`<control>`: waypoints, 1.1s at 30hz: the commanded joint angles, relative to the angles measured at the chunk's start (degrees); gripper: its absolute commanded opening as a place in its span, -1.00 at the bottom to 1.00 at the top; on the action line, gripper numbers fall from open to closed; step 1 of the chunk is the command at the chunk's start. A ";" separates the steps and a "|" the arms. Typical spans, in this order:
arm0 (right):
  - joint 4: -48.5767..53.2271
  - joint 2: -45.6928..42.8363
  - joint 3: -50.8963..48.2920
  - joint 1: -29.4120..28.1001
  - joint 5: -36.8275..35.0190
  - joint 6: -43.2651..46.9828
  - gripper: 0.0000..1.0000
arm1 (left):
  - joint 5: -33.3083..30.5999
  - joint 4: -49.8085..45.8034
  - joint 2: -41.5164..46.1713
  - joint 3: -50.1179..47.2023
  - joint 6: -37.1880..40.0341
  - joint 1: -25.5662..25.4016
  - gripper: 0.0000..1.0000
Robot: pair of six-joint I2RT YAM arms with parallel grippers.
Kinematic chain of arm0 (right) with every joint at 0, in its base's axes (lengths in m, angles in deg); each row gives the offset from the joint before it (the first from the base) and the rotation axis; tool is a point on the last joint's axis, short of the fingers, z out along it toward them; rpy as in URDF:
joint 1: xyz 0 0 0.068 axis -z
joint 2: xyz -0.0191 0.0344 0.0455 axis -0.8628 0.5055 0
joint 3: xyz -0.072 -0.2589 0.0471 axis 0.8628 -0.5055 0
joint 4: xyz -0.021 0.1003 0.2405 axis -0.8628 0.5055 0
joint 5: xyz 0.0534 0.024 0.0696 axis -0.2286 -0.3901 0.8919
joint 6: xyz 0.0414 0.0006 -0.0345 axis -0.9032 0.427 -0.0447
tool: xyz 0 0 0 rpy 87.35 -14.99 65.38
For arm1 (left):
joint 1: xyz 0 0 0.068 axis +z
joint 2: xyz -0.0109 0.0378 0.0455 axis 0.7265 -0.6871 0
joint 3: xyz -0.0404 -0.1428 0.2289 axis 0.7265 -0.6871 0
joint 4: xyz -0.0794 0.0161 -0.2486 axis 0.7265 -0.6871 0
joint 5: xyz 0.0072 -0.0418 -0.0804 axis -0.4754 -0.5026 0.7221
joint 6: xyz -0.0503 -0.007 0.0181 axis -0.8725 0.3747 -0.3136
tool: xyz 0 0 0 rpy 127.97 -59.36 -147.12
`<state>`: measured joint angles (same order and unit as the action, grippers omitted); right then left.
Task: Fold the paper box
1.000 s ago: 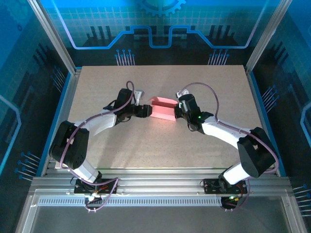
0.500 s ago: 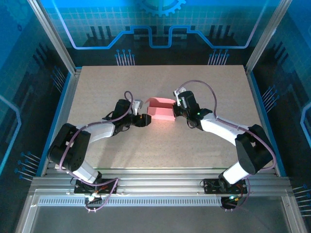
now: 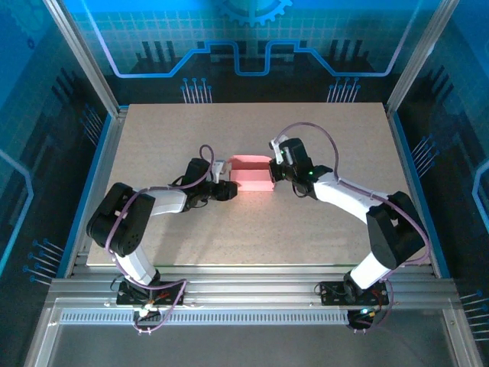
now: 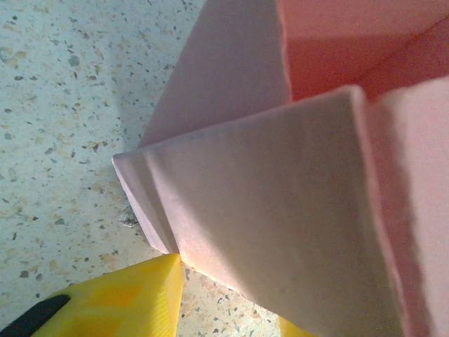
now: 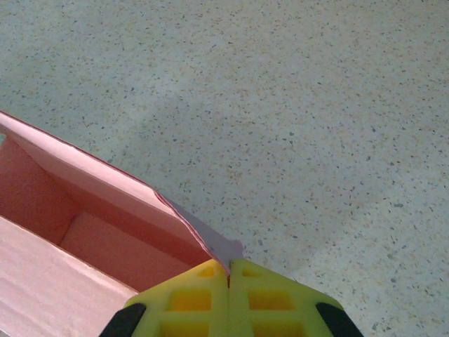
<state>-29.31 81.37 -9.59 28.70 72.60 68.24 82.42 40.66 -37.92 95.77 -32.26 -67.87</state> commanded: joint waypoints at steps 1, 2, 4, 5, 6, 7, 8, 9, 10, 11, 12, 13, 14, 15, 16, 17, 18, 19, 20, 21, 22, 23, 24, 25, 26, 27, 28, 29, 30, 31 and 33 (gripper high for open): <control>4.90 1.48 3.94 0.33 2.69 -0.29 -0.95 | 1.01 1.64 -1.27 1.95 -0.86 -1.22 -0.26; 6.06 1.84 4.76 0.22 2.69 -0.43 -0.95 | 0.63 1.42 -1.68 2.14 -0.97 -1.40 -0.27; 7.35 2.12 5.61 0.09 2.27 -0.83 -0.95 | 0.14 0.96 -2.51 2.68 -1.78 -1.44 -0.30; 8.45 2.31 6.21 0.06 1.99 -1.36 -0.95 | -0.03 1.01 -2.83 2.80 -2.36 -1.55 -0.30; 8.87 2.40 6.42 0.00 1.74 -1.74 -0.95 | -0.33 1.00 -2.95 2.91 -3.02 -1.51 -0.31; 9.19 2.47 6.59 0.08 1.39 -2.25 -0.95 | -0.48 1.07 -3.07 3.02 -3.39 -1.57 -0.32; 9.80 2.73 6.92 -0.08 1.24 -2.83 -0.95 | -0.69 1.04 -3.10 3.09 -3.47 -1.74 -0.32; 10.59 3.12 7.45 -0.09 0.95 -3.45 -0.95 | -0.98 0.78 -3.08 3.24 -3.27 -1.84 -0.33; 11.46 3.57 7.97 -0.13 0.81 -3.79 -0.95 | -1.13 0.55 -3.03 3.35 -2.83 -1.99 -0.32; 12.31 4.08 8.50 -0.22 0.58 -4.09 -0.95 | -1.52 0.04 -3.02 3.52 -2.24 -2.13 -0.32; 13.26 4.46 9.16 -0.32 0.26 -4.45 -0.95 | -2.04 -0.43 -2.99 3.65 -1.77 -2.23 -0.32; 13.89 4.98 9.65 -0.48 0.11 -4.46 -0.95 | -2.56 -1.02 -2.95 3.71 -1.40 -2.42 -0.32; 14.19 5.34 10.01 -0.65 -0.12 -4.20 -0.95 | -2.84 -1.24 -2.95 3.72 -1.04 -2.38 -0.32; 14.47 5.52 10.33 -0.83 -0.51 -3.95 -0.96 | -2.91 -1.21 -3.00 3.74 -0.85 -2.40 -0.30; 14.90 5.78 10.70 -0.95 -0.73 -3.39 -0.96 | -2.87 -1.20 -3.03 3.63 -0.86 -2.44 -0.29; 15.22 6.07 11.12 -1.09 -0.84 -2.69 -0.96 | -2.76 -1.13 -2.94 3.64 -0.87 -2.43 -0.28; 15.51 6.14 11.43 -1.05 -0.96 -1.96 -0.95 | -2.86 -1.17 -2.83 3.55 -1.01 -2.44 -0.28; 16.41 6.27 12.10 -0.89 -1.10 -1.70 -0.95 | -3.37 -1.17 -2.71 3.46 -1.41 -2.44 -0.28; 17.58 6.53 13.00 -0.73 -1.08 -1.52 -0.96 | -3.83 -1.13 -2.61 3.40 -1.62 -2.40 -0.29; 18.57 6.79 13.88 -0.62 -1.02 -1.72 -0.95 | -4.18 -1.10 -2.54 3.36 -1.94 -2.45 -0.30; 20.67 7.48 15.46 -0.53 -0.75 -2.27 -0.95 | -4.55 -1.11 -2.60 3.44 -2.37 -2.37 -0.31; 23.13 8.45 17.12 -0.44 -0.28 -2.79 -0.95 | -4.69 -1.14 -2.84 3.68 -2.99 -2.42 -0.31; 24.78 9.22 18.37 -0.48 -0.06 -3.28 -0.94 | -4.83 -1.04 -3.03 3.85 -3.61 -2.53 -0.31; 26.96 10.27 19.98 -0.52 0.70 -3.90 -0.94 | -4.80 -0.77 -3.29 4.05 -4.57 -2.54 -0.31; 28.16 10.90 20.95 -0.64 1.28 -4.22 -0.94 | -5.17 -0.66 -3.62 4.34 -5.25 -2.84 -0.31; 29.48 11.54 21.82 -0.86 1.73 -4.62 -0.94 | -5.66 -0.74 -3.73 4.61 -5.29 -3.14 -0.31; 30.40 12.25 22.66 -1.12 1.83 -4.90 -0.94 | -6.34 -1.17 -3.88 5.00 -5.30 -3.50 -0.31; 31.21 12.87 23.41 -1.37 1.79 -5.09 -0.93 | -7.16 -1.73 -3.93 5.34 -5.33 -3.87 -0.31; 31.92 13.26 23.97 -1.57 1.55 -5.36 -0.93 | -7.64 -2.12 -4.12 5.61 -5.30 -4.11 -0.31; 32.44 13.65 24.34 -1.74 1.65 -5.31 -0.93 | -8.07 -2.59 -4.25 5.85 -5.32 -4.27 -0.31; 33.19 14.06 24.88 -1.87 2.05 -5.04 -0.93 | -8.15 -2.81 -4.39 5.90 -5.26 -4.30 -0.31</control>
<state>-2.36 93.34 14.10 28.89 69.80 64.26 74.92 38.50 -40.81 99.88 -36.57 -71.11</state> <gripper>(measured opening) 0.053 0.344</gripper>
